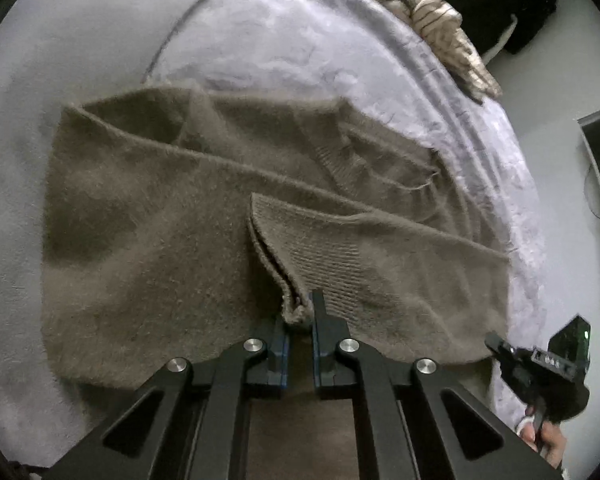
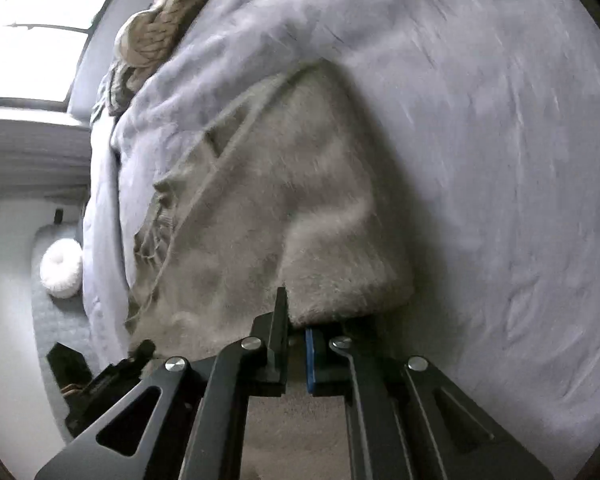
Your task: Fold small clothes
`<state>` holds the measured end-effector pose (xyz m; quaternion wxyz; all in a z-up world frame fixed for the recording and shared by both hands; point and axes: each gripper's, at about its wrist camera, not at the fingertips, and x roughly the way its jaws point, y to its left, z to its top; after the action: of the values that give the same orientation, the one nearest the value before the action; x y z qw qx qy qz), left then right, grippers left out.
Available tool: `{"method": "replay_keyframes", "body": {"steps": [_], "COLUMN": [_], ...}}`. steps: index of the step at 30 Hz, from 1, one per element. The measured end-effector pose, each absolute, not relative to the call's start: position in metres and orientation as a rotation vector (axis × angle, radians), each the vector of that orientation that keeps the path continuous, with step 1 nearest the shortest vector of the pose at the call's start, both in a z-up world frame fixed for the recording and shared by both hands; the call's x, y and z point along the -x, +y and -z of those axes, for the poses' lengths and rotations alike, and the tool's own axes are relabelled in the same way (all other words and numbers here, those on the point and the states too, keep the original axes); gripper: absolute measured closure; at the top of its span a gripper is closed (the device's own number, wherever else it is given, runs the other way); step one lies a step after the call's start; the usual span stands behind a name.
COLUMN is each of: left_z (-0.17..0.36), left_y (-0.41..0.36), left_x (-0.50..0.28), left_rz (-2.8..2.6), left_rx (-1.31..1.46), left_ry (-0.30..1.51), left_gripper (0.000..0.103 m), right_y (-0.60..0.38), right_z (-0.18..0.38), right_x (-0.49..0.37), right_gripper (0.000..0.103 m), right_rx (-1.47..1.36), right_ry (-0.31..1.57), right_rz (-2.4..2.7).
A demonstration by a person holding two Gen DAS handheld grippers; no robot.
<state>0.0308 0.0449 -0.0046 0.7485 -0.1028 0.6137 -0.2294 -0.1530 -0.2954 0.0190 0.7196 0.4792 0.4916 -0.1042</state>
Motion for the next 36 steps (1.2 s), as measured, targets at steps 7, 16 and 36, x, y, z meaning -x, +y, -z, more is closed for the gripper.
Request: {"method": "replay_keyframes", "body": {"steps": [7,16,36], "left_z": [0.008,-0.001,0.011], "left_y": [0.039,0.076,0.024], "left_x": [-0.001,0.000,-0.008], "left_rz": [0.511,0.394,0.404], "left_rx": [0.101,-0.027,-0.055], "left_ry": [1.339,1.298,1.281], "left_gripper": [0.094,0.094,0.094], "right_y": [-0.314,-0.309,-0.378], "right_z": [-0.023,-0.023,-0.033], "right_x": [0.155,0.180,0.113], "right_gripper": [0.096,0.067,0.095], "right_rx": [-0.894,-0.921,-0.923], "right_ry": [1.164,1.248,1.077], "right_rz": [0.198,0.126,0.112]}}
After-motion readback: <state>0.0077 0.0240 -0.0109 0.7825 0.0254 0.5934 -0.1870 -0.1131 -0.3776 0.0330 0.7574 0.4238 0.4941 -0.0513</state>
